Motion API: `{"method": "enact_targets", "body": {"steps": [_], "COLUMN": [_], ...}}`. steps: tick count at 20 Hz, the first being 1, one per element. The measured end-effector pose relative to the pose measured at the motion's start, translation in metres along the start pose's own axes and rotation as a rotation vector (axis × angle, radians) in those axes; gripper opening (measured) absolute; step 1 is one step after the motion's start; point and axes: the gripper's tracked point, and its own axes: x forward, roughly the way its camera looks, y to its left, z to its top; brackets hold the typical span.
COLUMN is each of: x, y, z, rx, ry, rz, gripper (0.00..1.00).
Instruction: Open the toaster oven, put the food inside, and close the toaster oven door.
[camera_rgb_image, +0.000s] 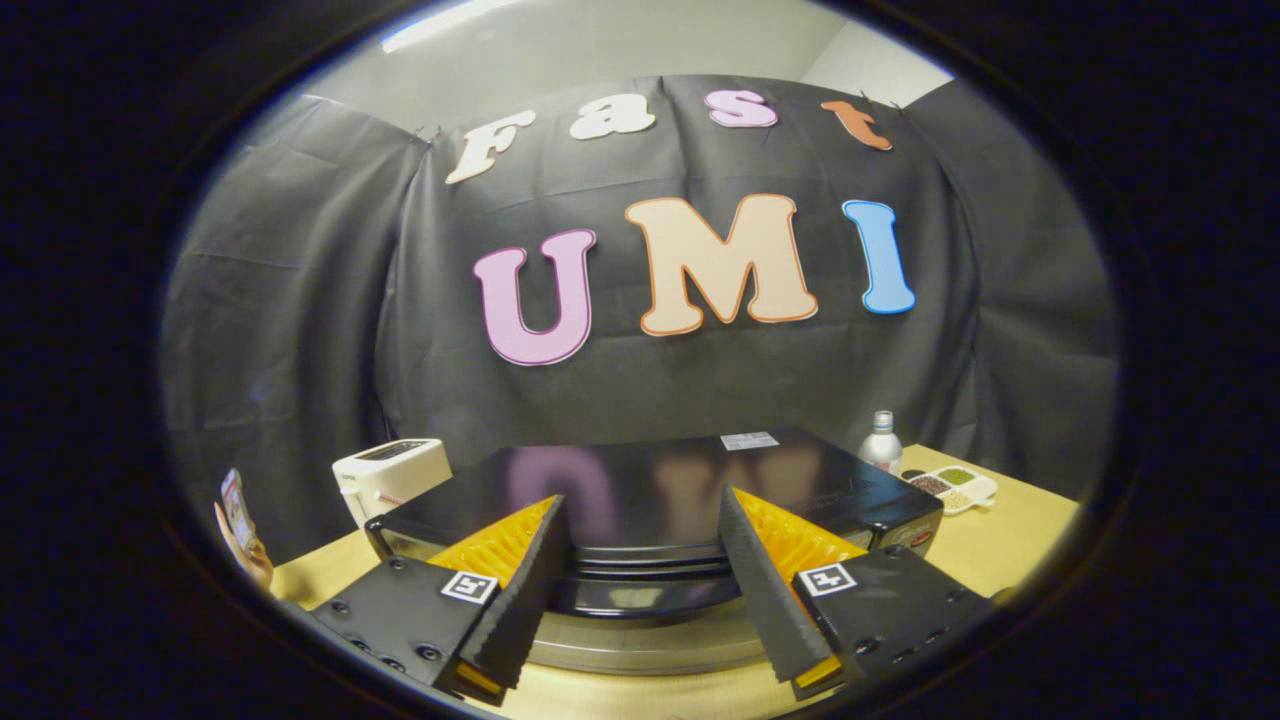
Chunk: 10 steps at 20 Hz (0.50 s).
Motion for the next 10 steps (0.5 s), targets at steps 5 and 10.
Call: {"method": "enact_targets", "body": {"steps": [5, 10], "x": [-0.020, -0.044], "y": [0.003, 0.003], "z": [-0.001, -0.005], "rx": [0.021, 0.004], "ry": [-0.016, 0.003], "rz": [0.011, 0.022], "gripper": [0.93, 0.93]}}
